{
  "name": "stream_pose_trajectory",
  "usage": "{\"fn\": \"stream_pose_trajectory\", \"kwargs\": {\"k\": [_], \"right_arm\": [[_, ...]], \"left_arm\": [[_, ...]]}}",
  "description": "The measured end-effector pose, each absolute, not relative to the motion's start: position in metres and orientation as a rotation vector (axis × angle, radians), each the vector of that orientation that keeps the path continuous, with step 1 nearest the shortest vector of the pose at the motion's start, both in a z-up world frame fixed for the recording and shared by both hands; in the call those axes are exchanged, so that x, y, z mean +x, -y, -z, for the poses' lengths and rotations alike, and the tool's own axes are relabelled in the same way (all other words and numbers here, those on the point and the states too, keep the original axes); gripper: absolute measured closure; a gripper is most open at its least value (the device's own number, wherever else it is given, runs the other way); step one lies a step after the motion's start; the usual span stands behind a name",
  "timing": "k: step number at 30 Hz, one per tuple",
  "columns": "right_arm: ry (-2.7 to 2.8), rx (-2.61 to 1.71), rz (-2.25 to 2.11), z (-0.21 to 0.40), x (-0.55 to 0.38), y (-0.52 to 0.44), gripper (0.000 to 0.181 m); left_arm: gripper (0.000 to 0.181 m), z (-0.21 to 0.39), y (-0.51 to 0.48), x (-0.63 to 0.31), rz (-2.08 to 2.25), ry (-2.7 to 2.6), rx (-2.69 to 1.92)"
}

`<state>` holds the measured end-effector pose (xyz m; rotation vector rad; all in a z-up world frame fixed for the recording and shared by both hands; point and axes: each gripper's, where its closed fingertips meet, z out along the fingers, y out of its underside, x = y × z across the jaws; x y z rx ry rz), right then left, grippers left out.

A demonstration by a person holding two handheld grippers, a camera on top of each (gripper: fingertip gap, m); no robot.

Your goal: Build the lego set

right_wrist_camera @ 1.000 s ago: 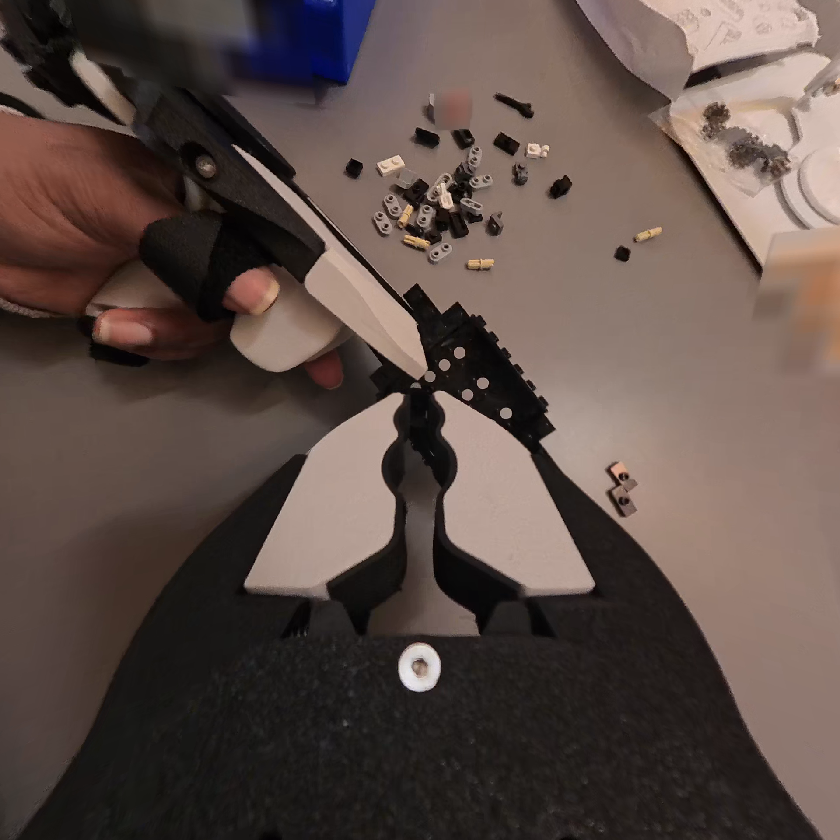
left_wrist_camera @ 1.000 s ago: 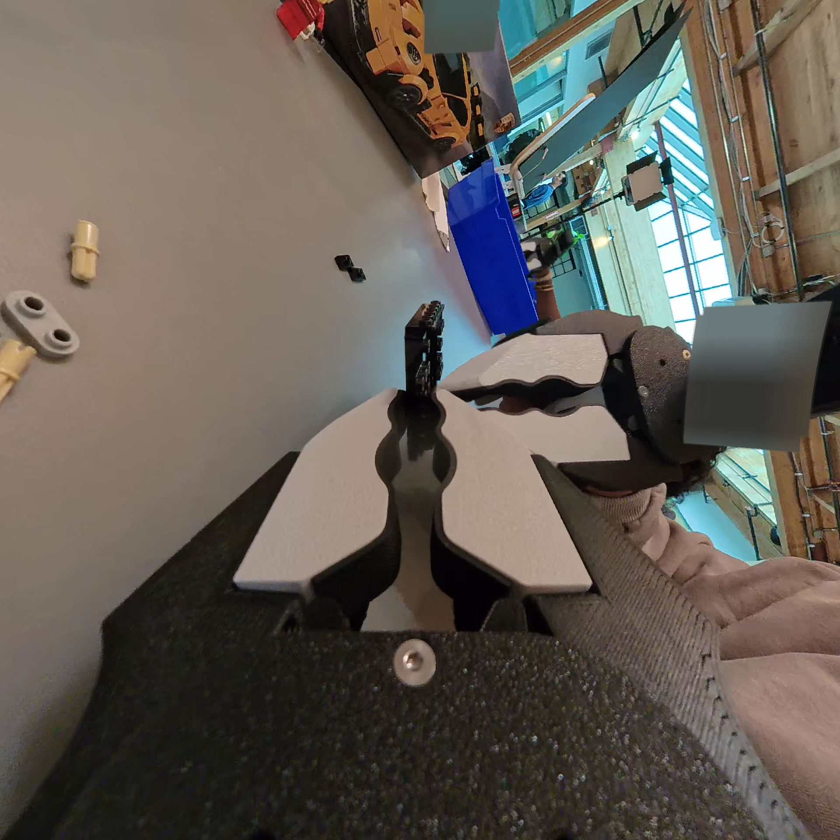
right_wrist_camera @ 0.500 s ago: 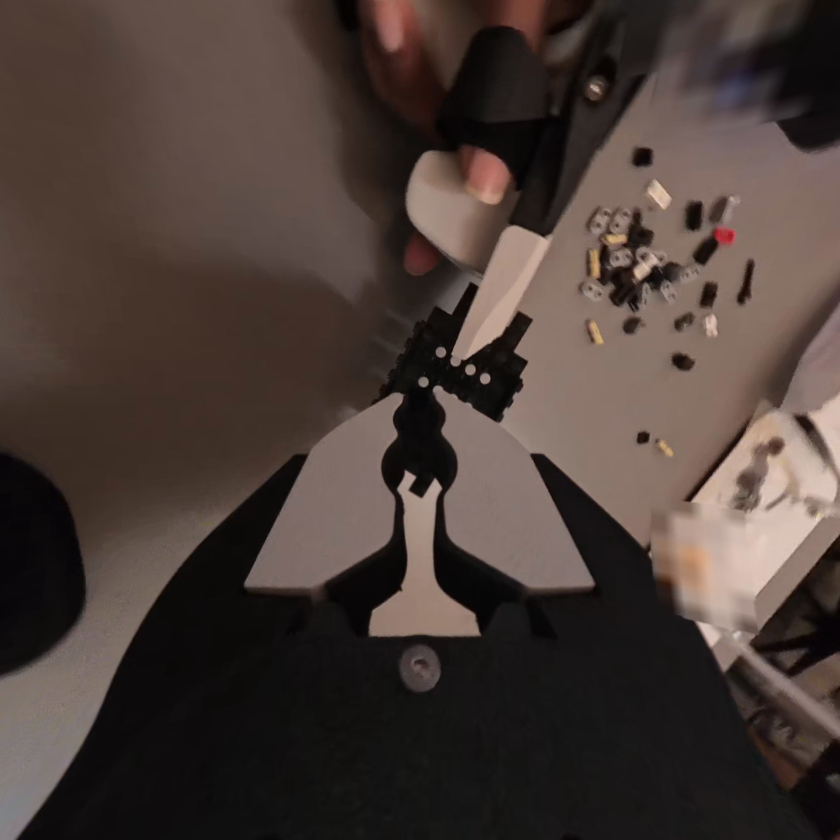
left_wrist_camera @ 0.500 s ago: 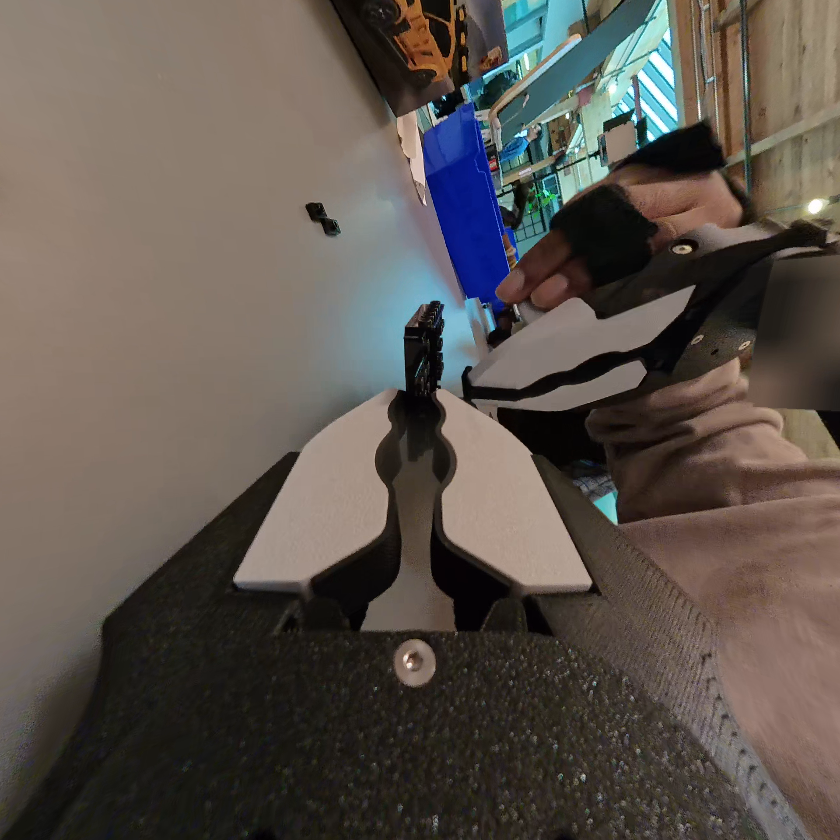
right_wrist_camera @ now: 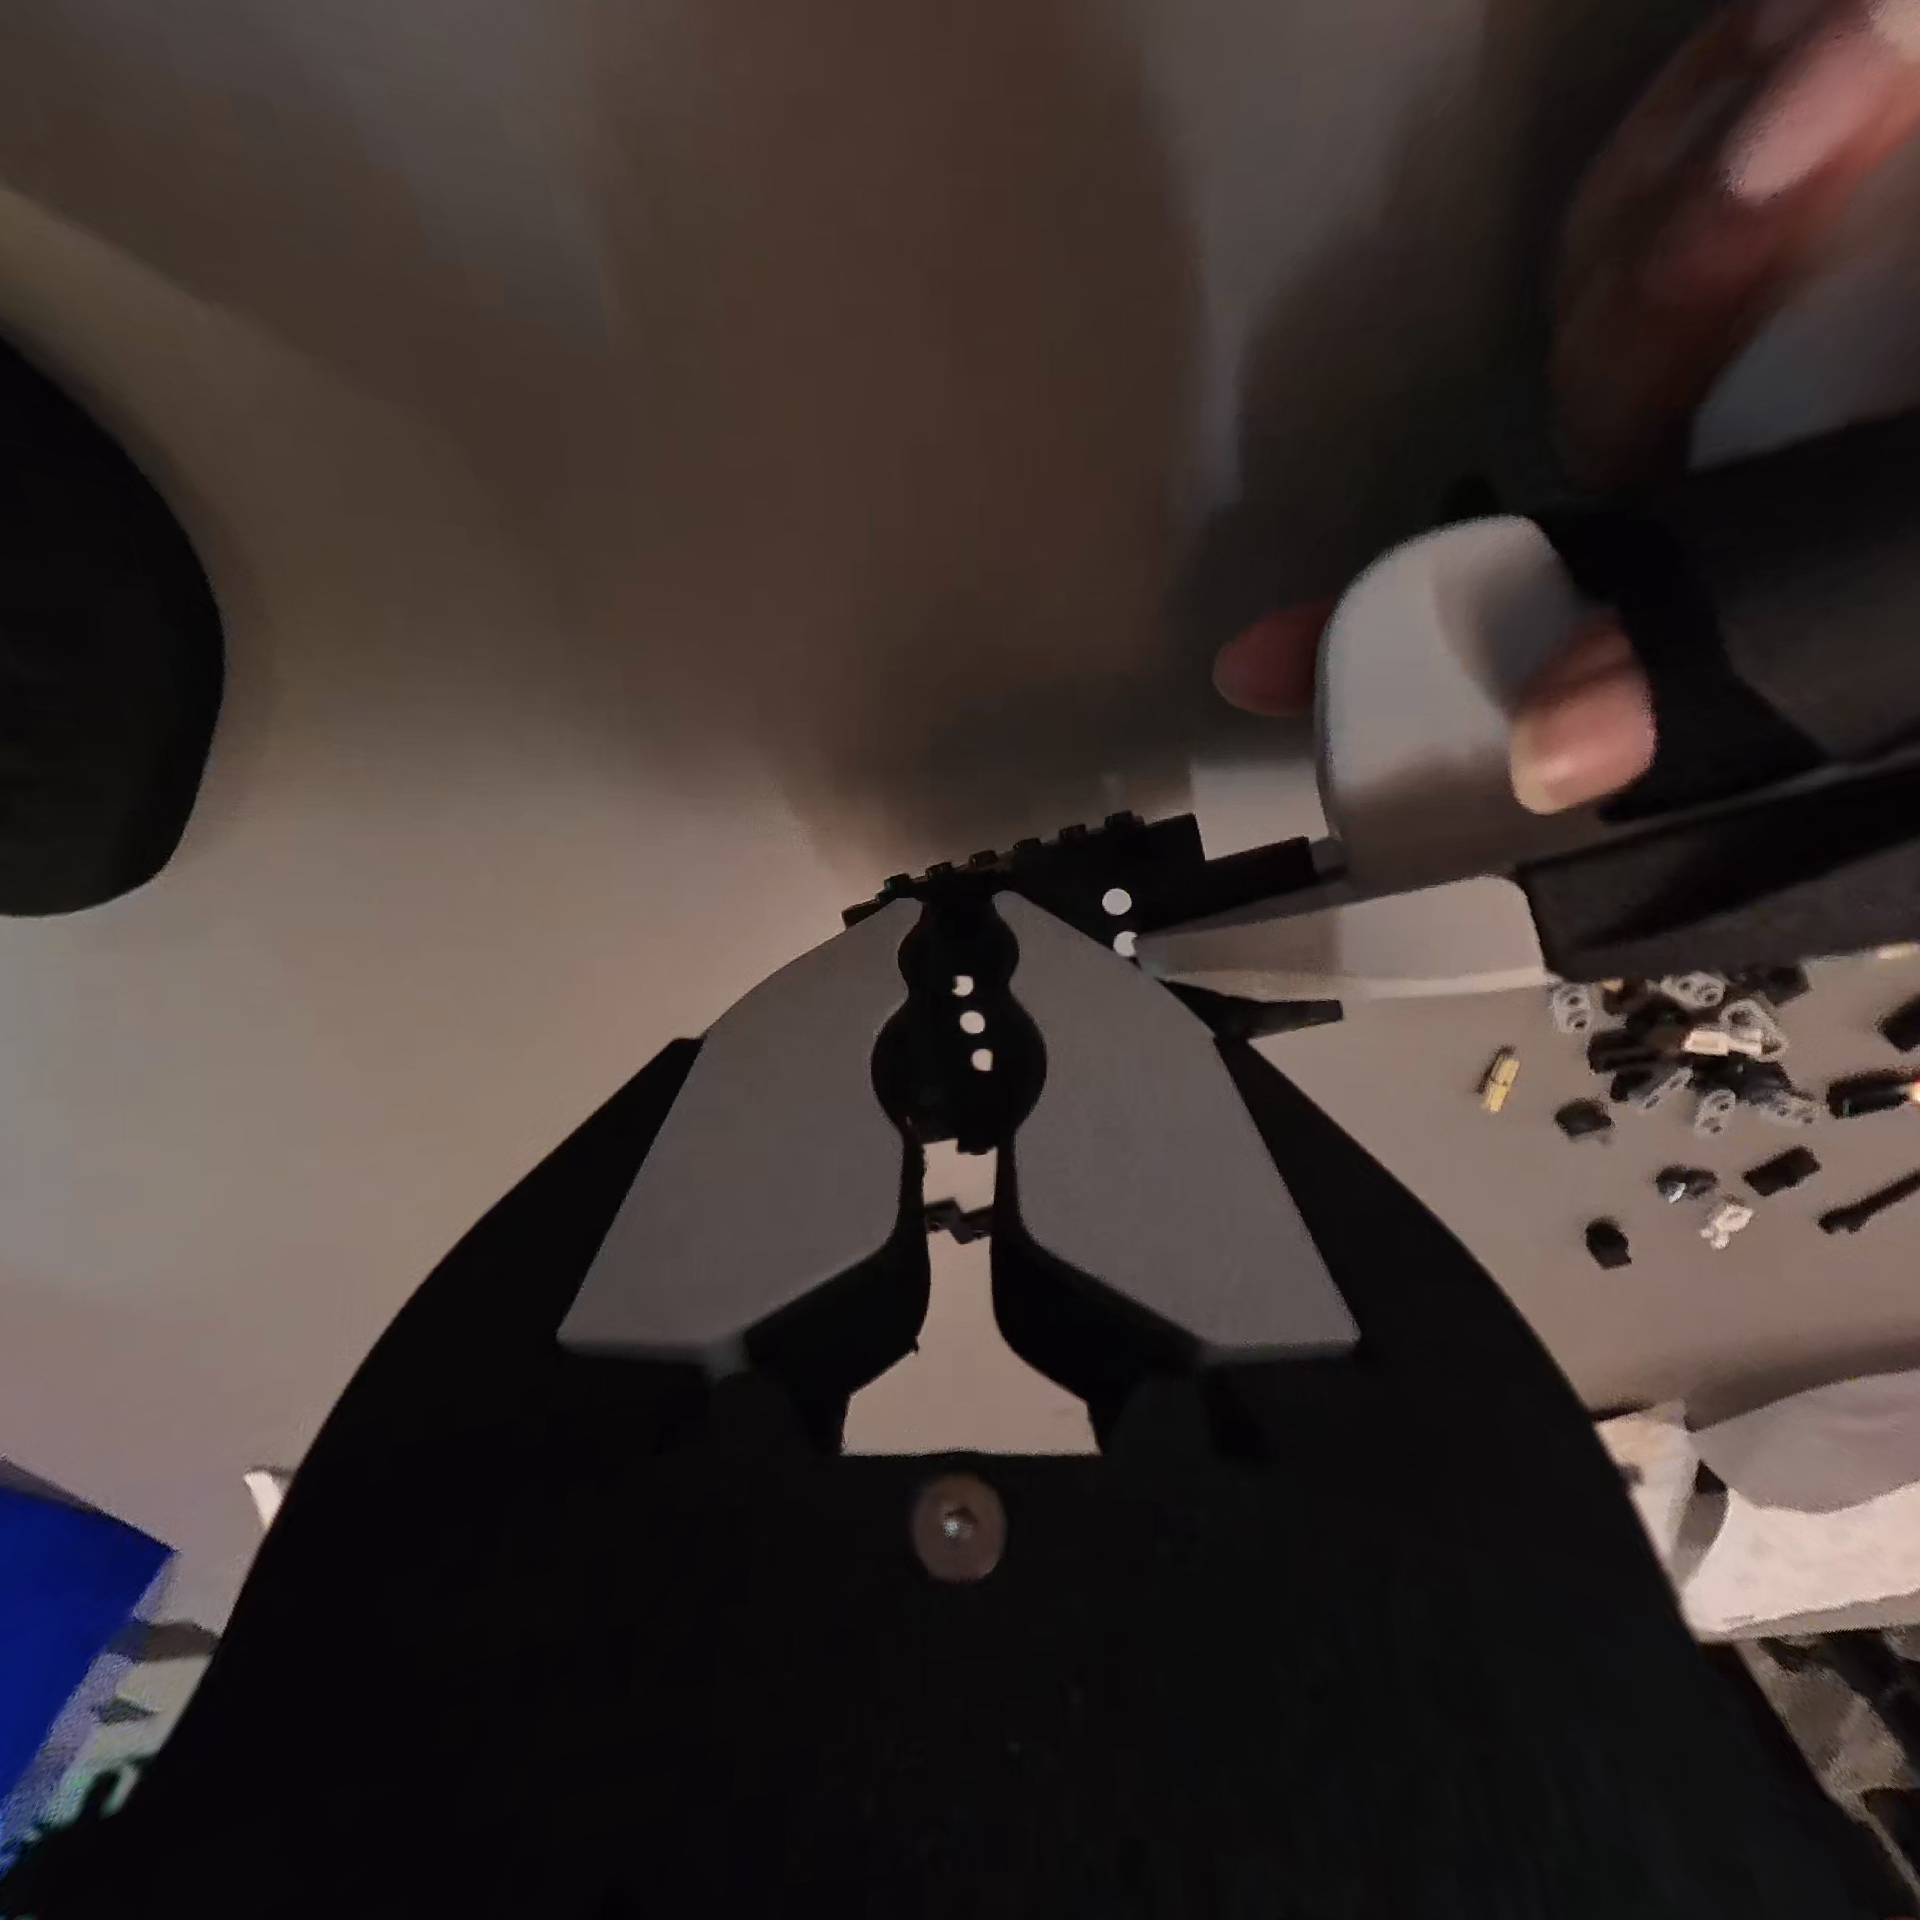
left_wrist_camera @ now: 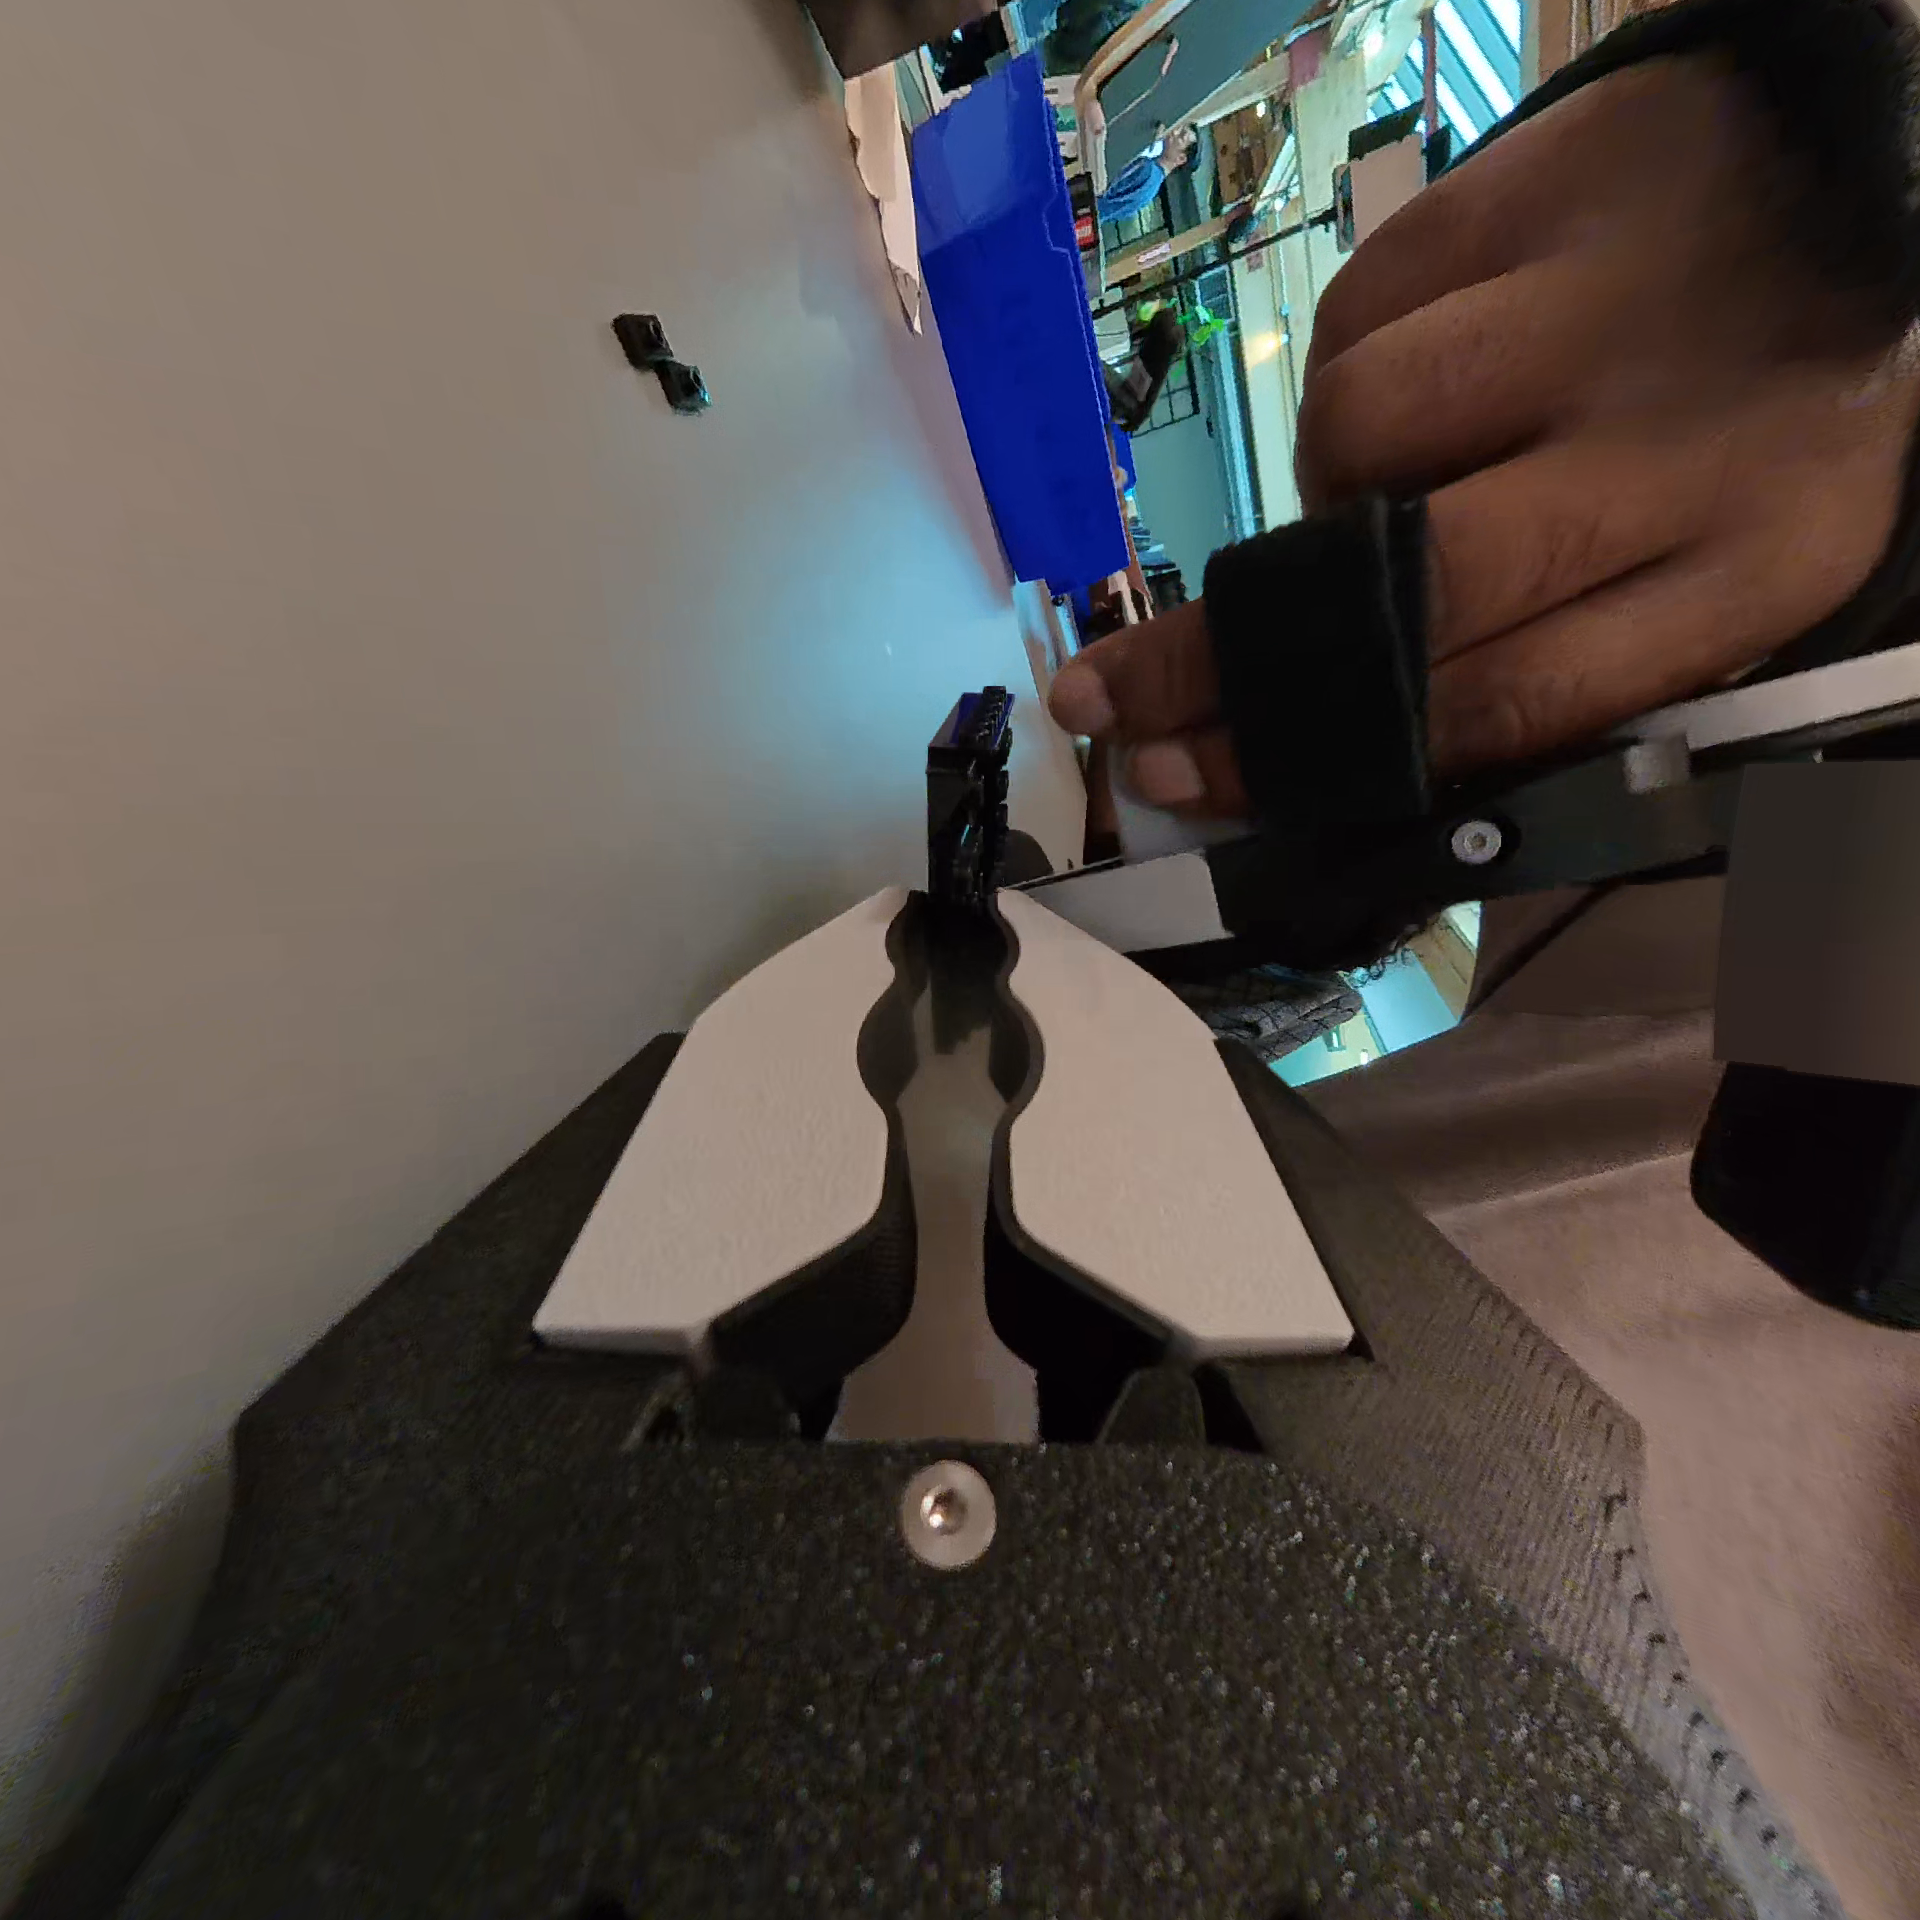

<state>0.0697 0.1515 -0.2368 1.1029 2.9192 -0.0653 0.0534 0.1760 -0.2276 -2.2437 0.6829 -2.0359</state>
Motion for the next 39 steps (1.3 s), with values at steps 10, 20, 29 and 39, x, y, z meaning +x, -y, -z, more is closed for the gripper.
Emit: {"fn": "stream_pose_trajectory", "kwargs": {"k": [10, 20, 29, 39], "right_arm": [[-2.919, 1.089, 0.015, 0.230, 0.072, -0.152, 0.166], [-2.633, 2.502, 0.254, 0.199, 0.074, -0.173, 0.167], [-2.141, 3.172, 0.373, 0.232, 0.067, -0.166, 0.172], [-2.158, 3.120, 0.274, 0.241, 0.069, -0.167, 0.179]], "left_arm": [[0.172, 0.229, -0.177, 0.053, 2.062, -0.649, -2.256], [0.172, 0.228, -0.182, 0.052, 2.058, -0.594, -2.249], [0.172, 0.232, -0.184, 0.054, 1.950, -0.618, -2.248], [0.172, 0.235, -0.183, 0.054, 1.944, -0.616, -2.272]]}}
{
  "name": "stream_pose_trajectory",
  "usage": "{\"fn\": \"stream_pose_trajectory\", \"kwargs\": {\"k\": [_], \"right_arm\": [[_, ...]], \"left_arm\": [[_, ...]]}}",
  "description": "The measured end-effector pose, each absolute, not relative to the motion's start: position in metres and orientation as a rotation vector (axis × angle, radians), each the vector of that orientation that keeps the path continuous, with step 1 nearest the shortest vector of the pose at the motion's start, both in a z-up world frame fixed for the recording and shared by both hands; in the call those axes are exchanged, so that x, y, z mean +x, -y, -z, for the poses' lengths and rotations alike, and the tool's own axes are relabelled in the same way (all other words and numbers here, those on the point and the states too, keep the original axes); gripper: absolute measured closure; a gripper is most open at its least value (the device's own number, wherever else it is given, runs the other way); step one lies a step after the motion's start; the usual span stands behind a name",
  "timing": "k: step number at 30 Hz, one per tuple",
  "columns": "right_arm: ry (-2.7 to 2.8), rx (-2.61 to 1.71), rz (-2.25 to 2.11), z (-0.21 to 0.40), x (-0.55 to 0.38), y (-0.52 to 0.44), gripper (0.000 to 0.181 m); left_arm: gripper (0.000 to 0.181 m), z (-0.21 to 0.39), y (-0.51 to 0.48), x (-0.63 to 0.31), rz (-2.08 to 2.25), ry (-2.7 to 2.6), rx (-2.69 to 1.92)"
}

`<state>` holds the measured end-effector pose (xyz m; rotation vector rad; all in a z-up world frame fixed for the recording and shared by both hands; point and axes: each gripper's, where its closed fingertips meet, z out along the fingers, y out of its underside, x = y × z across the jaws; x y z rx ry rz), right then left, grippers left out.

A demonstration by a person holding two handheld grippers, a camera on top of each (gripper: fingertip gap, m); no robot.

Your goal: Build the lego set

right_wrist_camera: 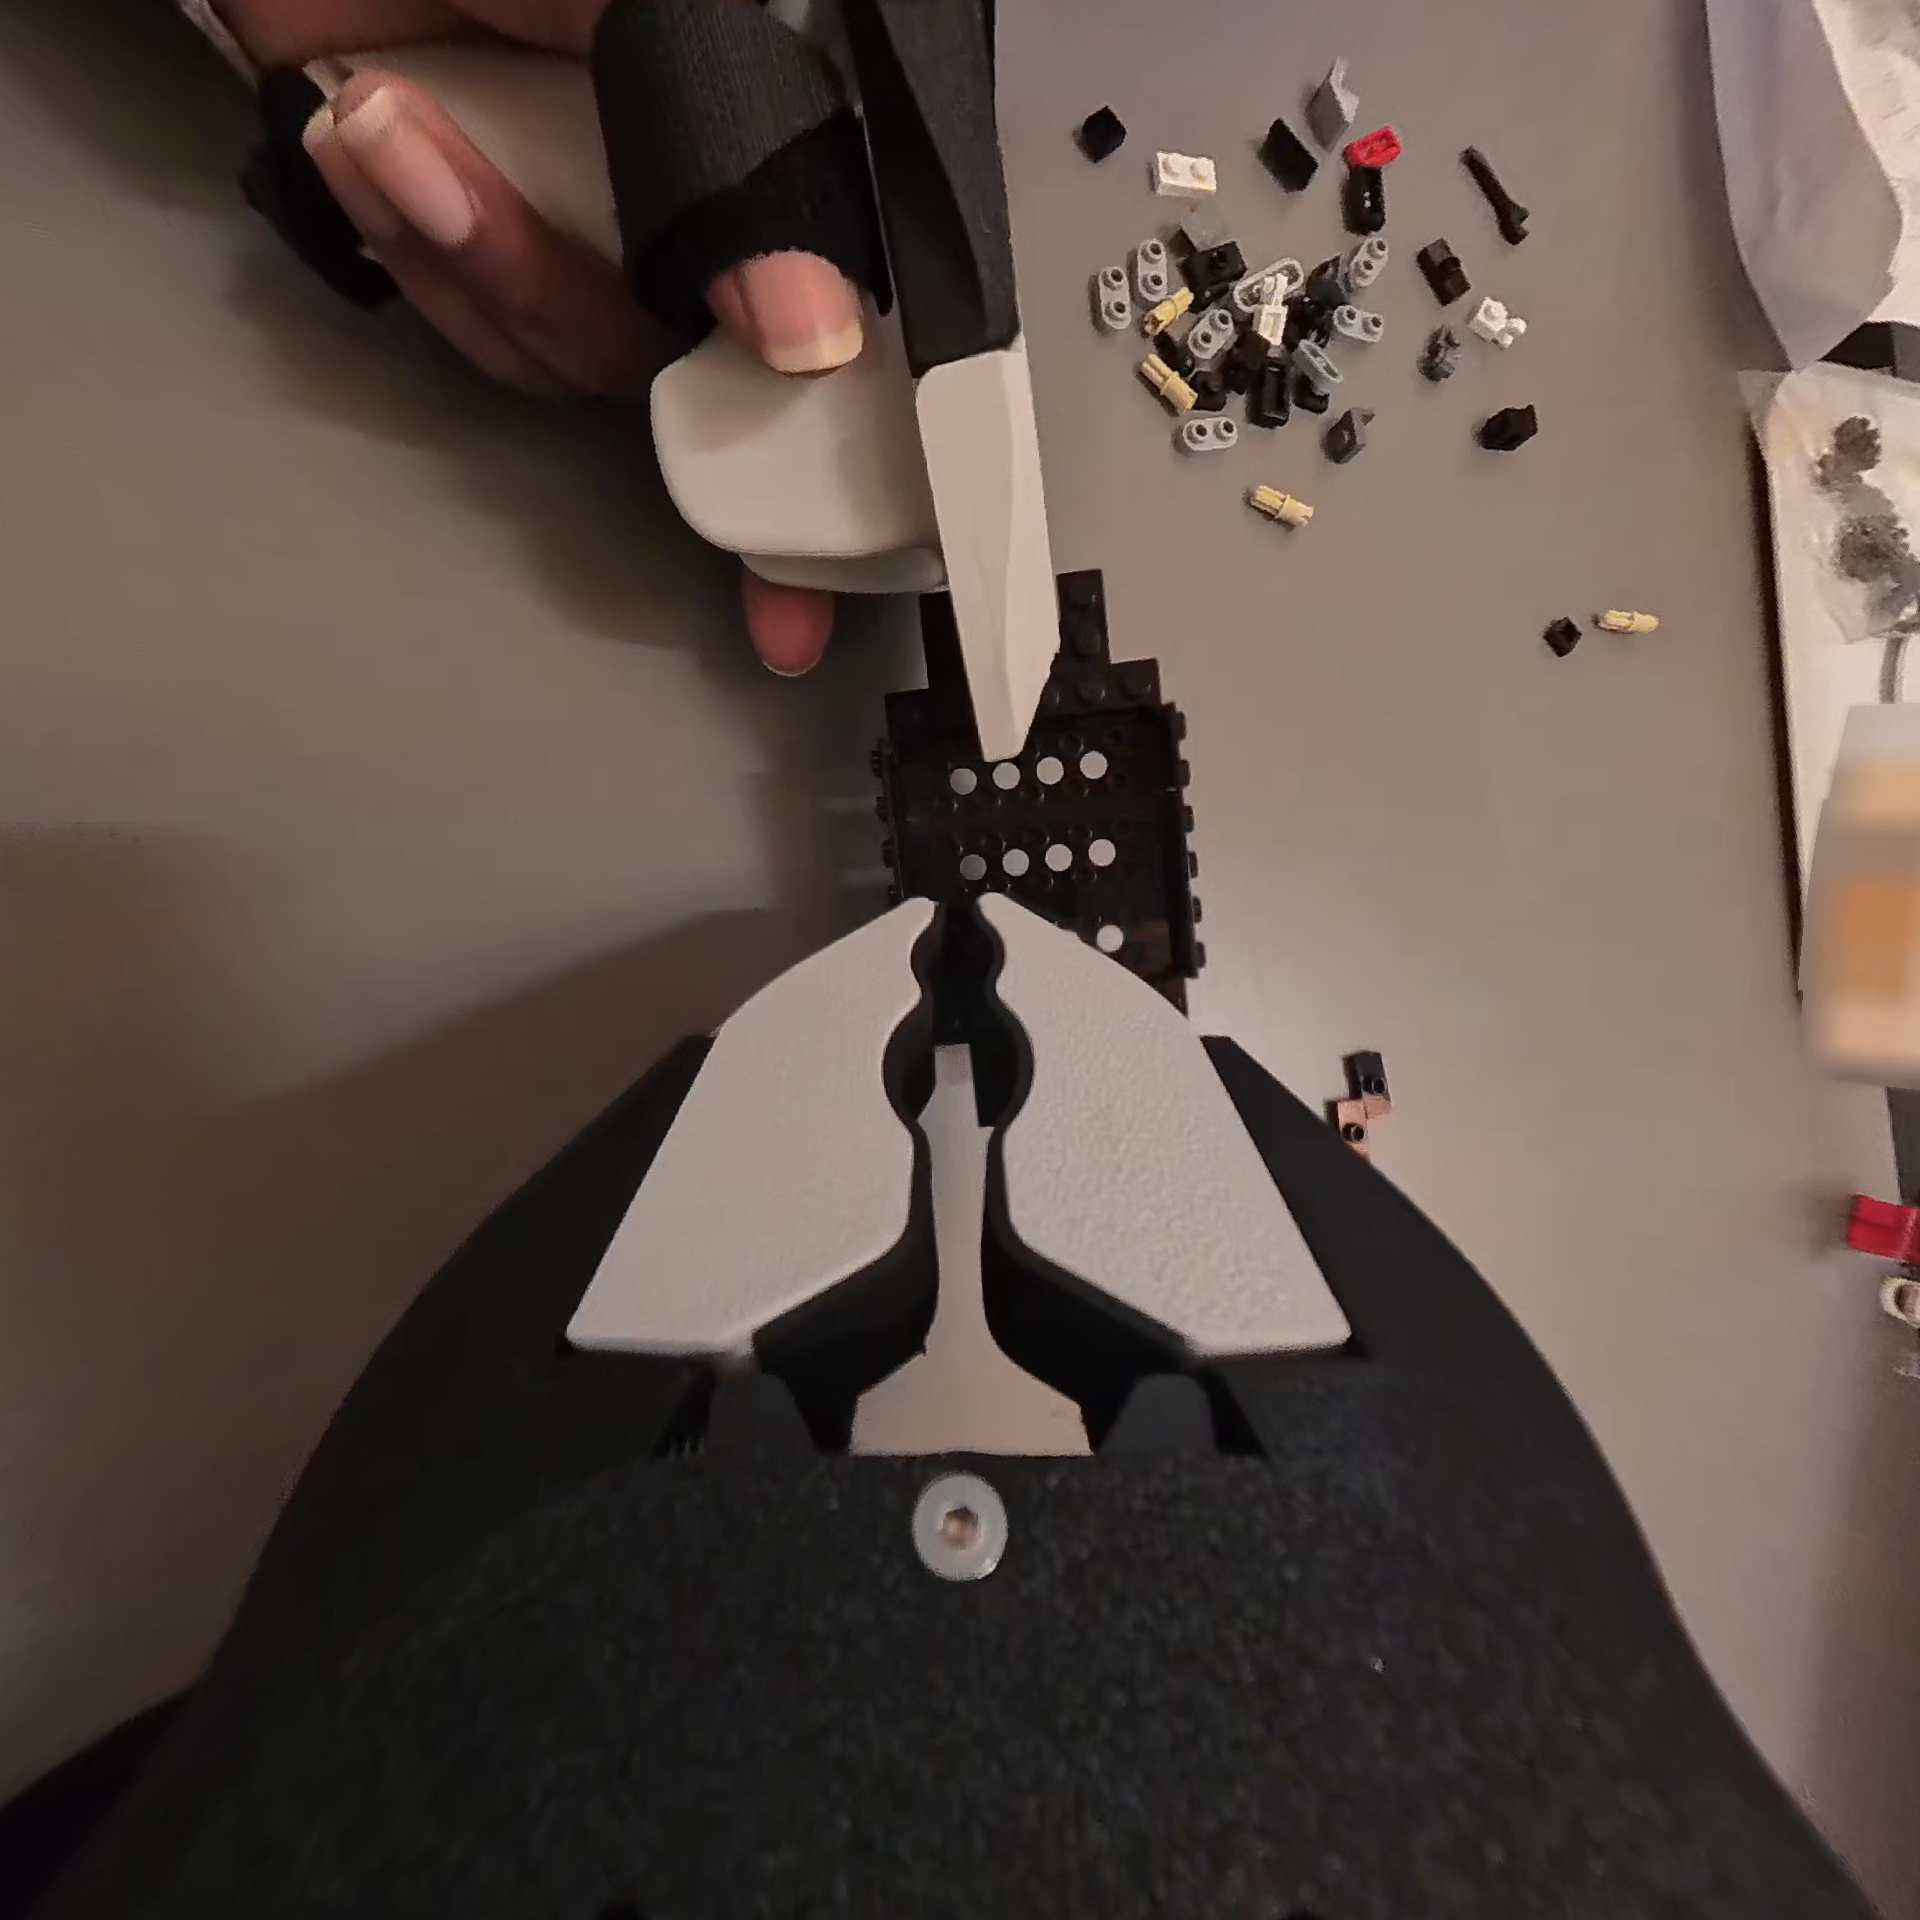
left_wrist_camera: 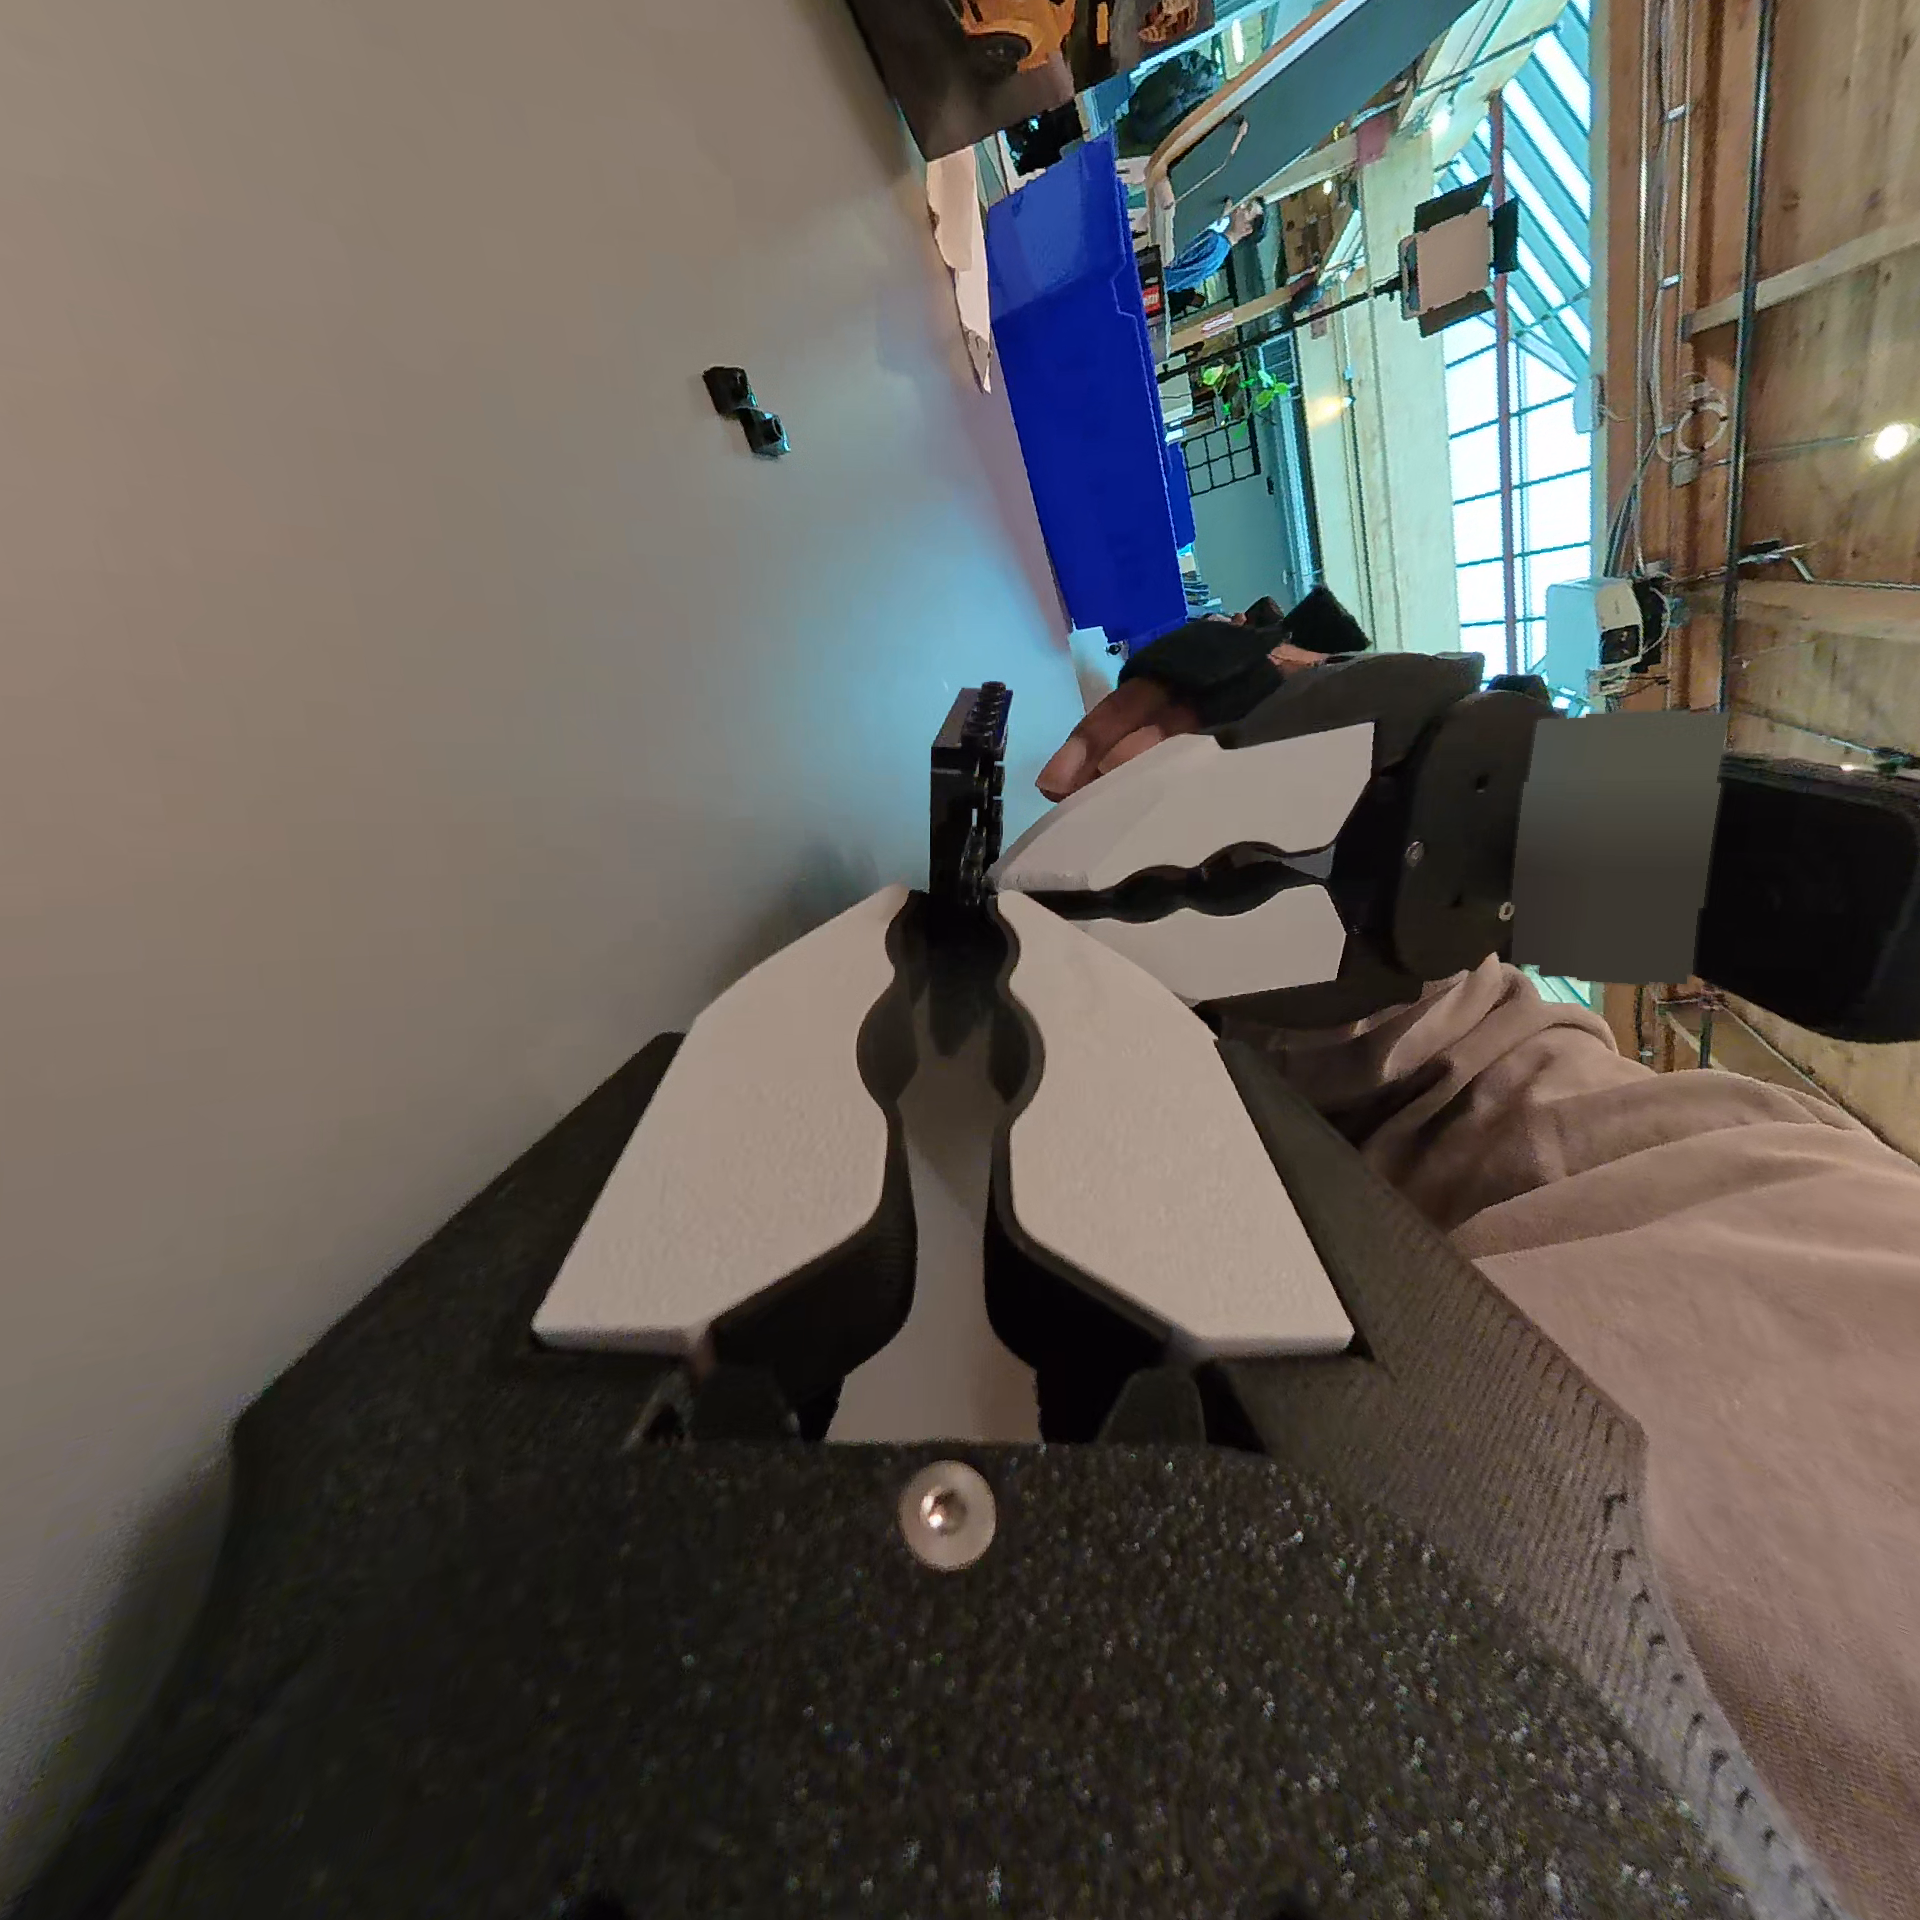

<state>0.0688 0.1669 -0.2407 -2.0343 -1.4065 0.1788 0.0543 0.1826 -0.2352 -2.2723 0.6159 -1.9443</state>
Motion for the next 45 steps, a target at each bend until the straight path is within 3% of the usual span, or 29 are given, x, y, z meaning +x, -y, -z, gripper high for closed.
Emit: {"fn": "stream_pose_trajectory", "kwargs": {"k": [28, 33, 40, 45], "right_arm": [[1.278, -2.127, -0.219, 0.230, 0.080, -0.170, 0.179], [0.942, -2.218, -0.323, 0.230, 0.100, -0.176, 0.161], [0.279, -2.208, -0.889, 0.236, 0.100, -0.170, 0.133], [-0.032, -2.104, -1.086, 0.234, 0.082, -0.169, 0.133]], "left_arm": [[0.172, 0.238, -0.183, 0.055, 1.920, -0.613, -2.295], [0.172, 0.238, -0.190, 0.055, 1.900, -0.593, -2.309], [0.172, 0.228, -0.190, 0.058, 1.912, -0.593, -2.296], [0.172, 0.225, -0.187, 0.051, 1.887, -0.580, -2.326]]}}
